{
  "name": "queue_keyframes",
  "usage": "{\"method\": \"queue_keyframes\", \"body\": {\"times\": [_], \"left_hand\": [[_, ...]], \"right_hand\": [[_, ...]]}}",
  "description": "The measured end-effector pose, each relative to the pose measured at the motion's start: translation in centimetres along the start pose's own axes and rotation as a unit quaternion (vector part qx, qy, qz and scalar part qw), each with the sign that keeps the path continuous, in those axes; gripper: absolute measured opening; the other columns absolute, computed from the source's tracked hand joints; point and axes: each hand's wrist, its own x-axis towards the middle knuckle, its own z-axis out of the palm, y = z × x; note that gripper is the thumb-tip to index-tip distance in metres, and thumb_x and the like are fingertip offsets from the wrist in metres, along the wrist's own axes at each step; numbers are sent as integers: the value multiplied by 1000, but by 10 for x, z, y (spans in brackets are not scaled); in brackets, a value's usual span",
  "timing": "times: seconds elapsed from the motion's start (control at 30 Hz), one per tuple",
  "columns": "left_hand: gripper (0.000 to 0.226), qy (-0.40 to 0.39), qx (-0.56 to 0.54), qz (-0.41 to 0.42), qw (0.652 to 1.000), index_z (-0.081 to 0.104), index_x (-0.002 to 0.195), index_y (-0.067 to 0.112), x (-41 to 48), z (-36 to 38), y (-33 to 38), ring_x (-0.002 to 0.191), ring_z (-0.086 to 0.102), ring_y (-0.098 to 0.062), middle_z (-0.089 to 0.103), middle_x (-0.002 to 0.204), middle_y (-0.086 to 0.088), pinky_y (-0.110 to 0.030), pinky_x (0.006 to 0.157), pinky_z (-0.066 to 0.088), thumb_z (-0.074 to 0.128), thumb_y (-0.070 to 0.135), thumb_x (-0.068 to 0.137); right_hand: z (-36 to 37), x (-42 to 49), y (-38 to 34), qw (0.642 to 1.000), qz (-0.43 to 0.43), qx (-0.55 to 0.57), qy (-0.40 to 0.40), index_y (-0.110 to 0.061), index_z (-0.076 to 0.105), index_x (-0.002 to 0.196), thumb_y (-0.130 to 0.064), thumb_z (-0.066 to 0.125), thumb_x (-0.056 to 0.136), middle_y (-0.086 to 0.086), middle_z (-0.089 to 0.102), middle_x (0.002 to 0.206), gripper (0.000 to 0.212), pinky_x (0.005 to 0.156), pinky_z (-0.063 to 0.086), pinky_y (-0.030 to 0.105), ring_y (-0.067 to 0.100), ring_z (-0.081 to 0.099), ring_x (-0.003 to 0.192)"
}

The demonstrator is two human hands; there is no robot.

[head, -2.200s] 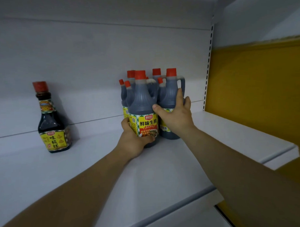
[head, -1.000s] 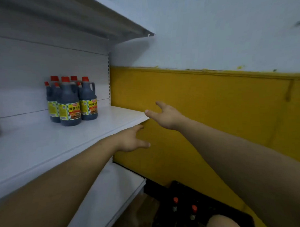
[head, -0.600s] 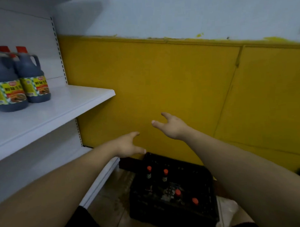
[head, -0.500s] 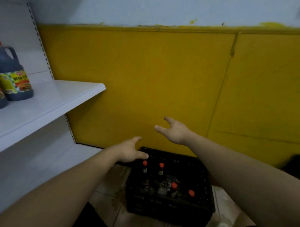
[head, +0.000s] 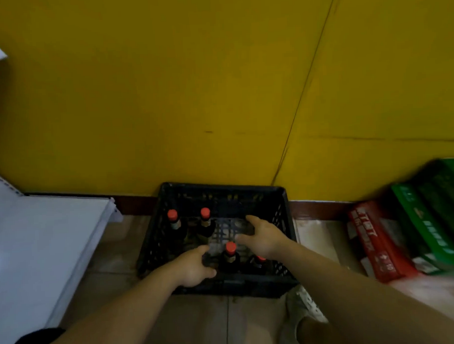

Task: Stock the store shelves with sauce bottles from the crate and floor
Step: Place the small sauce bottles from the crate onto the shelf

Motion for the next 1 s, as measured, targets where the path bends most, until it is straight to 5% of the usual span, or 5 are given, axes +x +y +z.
{"method": "queue_keyframes", "body": {"times": [0.27,0.4,0.6,0.87,1.0], "left_hand": [[71,-43,-9,-23,999,32,145,24,123,25,-32,114,55,-24,46,142,-5,-38,94,49,68,33,85],[61,-74,0,9,997,37,142,27,151,34,-29,113,54,-23,51,136,-3,-34,95,45,66,24,87],[54,-88,21,29,996,45,135,15,158,45,-27,106,55,-22,56,130,-8,-28,85,44,64,9,85],[81,-15,-128,70,989,22,148,20,109,17,-15,125,46,-23,44,136,-2,-31,95,42,68,3,83],[98,58,-218,143,964,13,149,34,53,-13,4,130,38,-9,39,138,14,-27,103,35,77,13,78]], "right_hand": [[42,107,50,989,11,-114,-89,-18,13,155,-28,59,95,10,22,159,76,112,32,40,32,30,140],[65,137,68,980,-40,-165,-107,-17,38,144,-25,63,92,10,39,147,59,107,33,37,31,38,133],[84,146,73,989,-26,-130,-59,-14,44,131,-25,54,97,17,58,124,37,78,43,35,36,55,108],[32,87,17,992,-106,46,44,-22,36,134,-28,49,100,0,53,105,37,73,45,34,21,56,90],[-11,38,-39,956,-187,147,172,-26,41,130,-29,51,99,-6,54,108,33,74,46,17,7,55,91]]}}
